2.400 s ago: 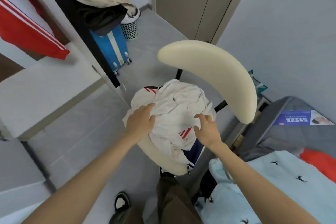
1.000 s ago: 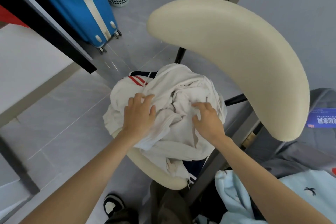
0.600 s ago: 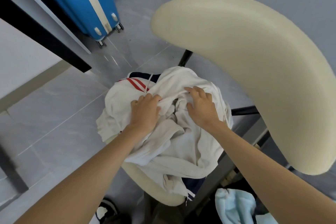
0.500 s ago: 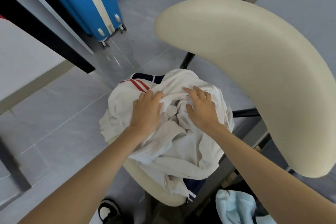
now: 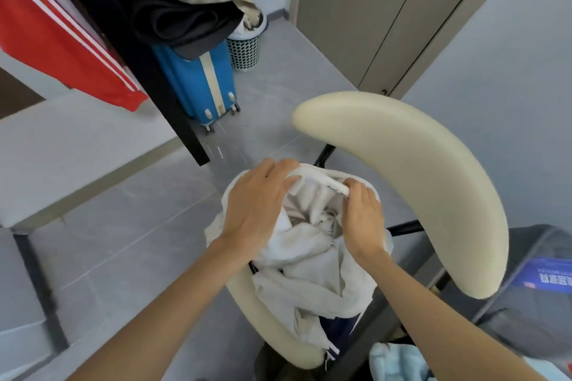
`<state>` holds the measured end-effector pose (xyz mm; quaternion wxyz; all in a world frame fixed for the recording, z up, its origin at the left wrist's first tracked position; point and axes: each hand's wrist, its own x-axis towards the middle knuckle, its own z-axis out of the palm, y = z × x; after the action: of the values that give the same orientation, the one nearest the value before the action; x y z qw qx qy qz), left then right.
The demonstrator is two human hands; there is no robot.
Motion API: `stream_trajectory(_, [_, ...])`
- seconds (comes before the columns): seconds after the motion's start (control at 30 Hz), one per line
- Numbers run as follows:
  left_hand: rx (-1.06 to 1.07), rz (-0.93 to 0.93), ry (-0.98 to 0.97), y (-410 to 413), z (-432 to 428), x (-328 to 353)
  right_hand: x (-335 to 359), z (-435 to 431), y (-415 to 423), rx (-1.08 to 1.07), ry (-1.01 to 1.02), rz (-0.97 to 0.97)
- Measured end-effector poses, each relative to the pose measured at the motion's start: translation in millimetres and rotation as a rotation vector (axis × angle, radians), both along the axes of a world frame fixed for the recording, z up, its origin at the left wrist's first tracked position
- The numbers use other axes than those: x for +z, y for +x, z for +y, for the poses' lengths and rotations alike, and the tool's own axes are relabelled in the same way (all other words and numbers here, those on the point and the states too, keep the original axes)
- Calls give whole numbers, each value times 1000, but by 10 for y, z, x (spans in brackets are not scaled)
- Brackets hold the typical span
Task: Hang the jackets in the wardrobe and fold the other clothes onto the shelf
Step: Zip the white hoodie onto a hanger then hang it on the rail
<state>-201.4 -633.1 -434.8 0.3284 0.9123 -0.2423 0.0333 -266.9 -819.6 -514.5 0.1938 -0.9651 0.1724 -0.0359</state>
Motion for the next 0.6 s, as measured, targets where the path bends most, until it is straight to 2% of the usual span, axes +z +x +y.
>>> stream_trajectory(0.13, [89, 5, -58, -179, 416, 381, 406, 198, -271, -63, -8, 80])
stream_trajectory(0.2, [122, -6, -96, -297, 661, 570, 675, 345, -378, -67, 36, 45])
stream_trajectory(0.27, [172, -32, -121, -414, 910, 782, 1000, 527, -457, -55, 91, -69])
stream_trajectory(0.4, [303, -89, -215, -618, 1468, 1283, 1733, 960, -563, -15, 229, -413])
stream_trajectory(0.6, [431, -254, -350, -918, 2412, 2134, 2893, 1760, -542, 197, 363, -613])
